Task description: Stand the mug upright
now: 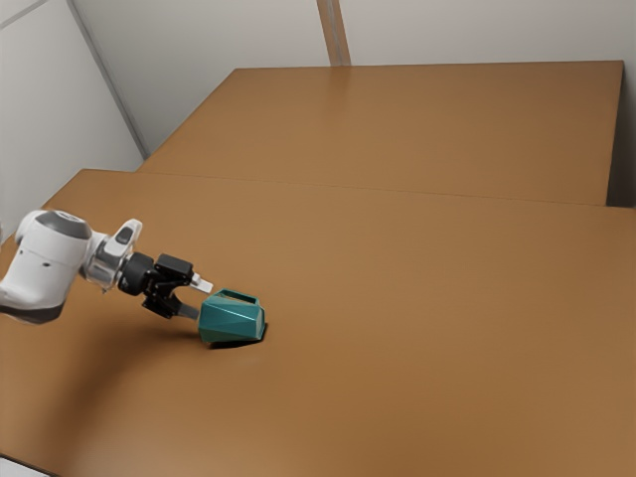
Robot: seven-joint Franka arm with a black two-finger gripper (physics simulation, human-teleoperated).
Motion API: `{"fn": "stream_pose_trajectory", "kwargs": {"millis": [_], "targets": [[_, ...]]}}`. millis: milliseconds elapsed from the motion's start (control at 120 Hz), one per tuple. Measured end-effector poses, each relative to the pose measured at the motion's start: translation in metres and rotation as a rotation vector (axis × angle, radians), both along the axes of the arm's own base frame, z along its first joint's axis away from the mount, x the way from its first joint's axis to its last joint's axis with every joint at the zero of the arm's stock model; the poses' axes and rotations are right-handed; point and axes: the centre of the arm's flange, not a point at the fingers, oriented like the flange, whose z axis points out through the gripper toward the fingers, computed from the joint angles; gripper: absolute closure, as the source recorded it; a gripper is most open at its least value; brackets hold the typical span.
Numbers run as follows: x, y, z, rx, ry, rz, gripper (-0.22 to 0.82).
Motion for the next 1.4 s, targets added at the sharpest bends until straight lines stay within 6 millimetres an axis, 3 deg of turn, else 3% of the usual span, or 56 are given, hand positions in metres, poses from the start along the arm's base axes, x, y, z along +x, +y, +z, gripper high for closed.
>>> {"fn": "stream_pose_trajectory", "kwargs": {"millis": [267, 492, 717, 1000, 1192, 1400], "targets": [[0.007, -0.013, -0.020, -0.065, -0.045, -0.003, 0.02], [0.003, -0.012, -0.029, -0.095, -0.072, 0.002, 0.30], [0.001, -0.013, -0.034, -0.106, -0.100, -0.014, 0.50], [0.001, -0.014, -0.031, -0.111, -0.140, -0.041, 0.69], [0.003, -0.016, -0.027, -0.110, -0.173, -0.054, 0.75], [0.014, -0.023, -0.001, -0.073, -0.235, -0.100, 0.77]]}}
